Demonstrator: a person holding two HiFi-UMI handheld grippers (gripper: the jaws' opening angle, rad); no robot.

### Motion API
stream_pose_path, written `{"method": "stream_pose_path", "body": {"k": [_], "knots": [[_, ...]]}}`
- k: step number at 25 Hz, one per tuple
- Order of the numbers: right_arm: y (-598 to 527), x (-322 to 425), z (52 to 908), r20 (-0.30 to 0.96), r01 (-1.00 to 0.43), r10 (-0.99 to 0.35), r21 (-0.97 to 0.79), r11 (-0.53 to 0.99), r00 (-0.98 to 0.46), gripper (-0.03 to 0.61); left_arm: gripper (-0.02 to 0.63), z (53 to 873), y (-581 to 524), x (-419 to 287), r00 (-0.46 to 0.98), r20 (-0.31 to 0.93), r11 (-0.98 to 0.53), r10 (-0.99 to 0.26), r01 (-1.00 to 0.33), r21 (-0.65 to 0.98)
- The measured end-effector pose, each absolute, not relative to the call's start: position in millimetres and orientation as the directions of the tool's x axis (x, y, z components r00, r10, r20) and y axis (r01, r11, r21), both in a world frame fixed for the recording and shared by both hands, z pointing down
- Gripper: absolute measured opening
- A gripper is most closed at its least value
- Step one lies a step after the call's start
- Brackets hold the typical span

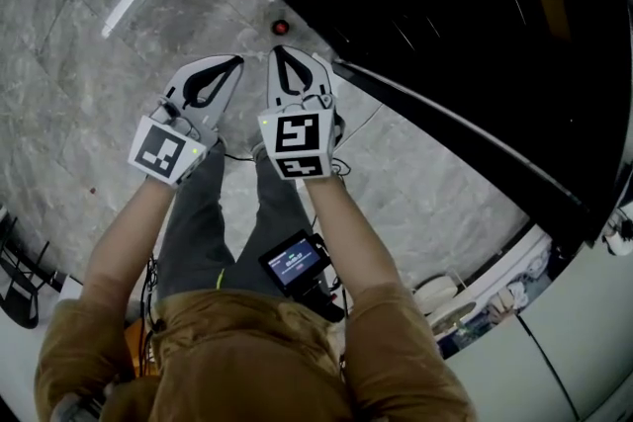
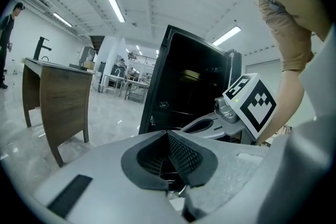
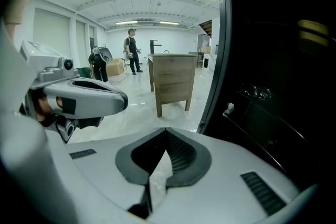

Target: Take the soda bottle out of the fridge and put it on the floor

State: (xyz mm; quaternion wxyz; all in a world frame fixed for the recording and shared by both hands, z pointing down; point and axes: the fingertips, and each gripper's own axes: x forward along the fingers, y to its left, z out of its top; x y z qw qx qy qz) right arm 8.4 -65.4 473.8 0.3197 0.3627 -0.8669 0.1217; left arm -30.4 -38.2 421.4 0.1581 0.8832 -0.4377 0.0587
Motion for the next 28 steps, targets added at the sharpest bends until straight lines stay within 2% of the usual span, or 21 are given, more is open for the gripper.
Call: {"method": "stream_pose_path", "body": {"k": [8, 28], "knots": [[-36, 17, 416, 0.632, -0.696, -0.553, 0.029, 0.717, -0.543, 0.000, -0.006, 361, -19, -35, 0.610, 0.235, -0.573, -0.757, -0.792, 0.212], [-29, 70, 216, 0.427, -0.820, -0.772, 0.110, 0.562, -0.472, 0.000, -0.005, 189, -7, -58, 0.594, 0.138, -0.592, -0.792, -0.804, 0.063]]}}
